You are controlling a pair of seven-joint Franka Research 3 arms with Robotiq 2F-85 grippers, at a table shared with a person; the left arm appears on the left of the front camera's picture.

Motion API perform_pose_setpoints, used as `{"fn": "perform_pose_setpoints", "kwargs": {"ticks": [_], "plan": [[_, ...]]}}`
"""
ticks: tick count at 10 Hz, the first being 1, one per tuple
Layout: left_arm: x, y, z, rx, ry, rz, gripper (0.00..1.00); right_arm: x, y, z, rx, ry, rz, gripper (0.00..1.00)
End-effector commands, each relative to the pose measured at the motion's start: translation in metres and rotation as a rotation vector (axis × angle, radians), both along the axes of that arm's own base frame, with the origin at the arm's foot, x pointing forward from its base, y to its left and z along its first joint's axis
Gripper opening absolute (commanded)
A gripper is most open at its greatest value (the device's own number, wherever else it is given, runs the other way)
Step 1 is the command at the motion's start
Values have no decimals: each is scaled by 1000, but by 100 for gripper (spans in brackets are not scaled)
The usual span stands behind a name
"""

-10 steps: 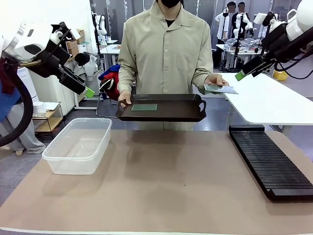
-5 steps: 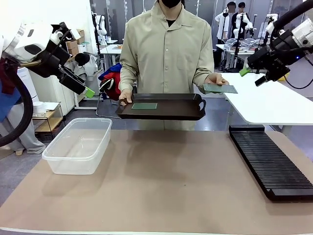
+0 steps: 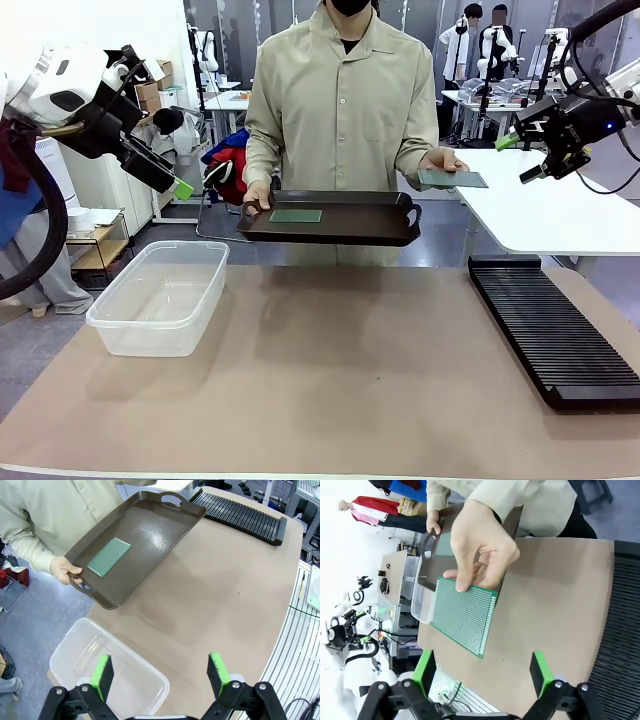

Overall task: Sort PCBs into racks and boxes based on the side picked up.
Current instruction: Pick up the Blank PCB handed by the Human.

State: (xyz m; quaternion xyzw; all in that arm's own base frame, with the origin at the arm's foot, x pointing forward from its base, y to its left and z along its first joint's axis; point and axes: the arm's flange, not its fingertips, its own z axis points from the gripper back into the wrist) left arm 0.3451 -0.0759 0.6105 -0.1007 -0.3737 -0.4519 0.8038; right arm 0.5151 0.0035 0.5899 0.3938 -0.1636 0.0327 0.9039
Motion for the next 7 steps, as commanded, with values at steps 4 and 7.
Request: {"fn": "perform_pose_setpoints", "kwargs": {"ticks": [4, 7], "plan": [[2, 3, 0, -3, 9, -1, 100, 9, 3, -1, 54, 44, 4, 100], [2, 3, 0, -3, 9, -1, 100, 40, -1, -20, 211, 214, 43, 100]]}}
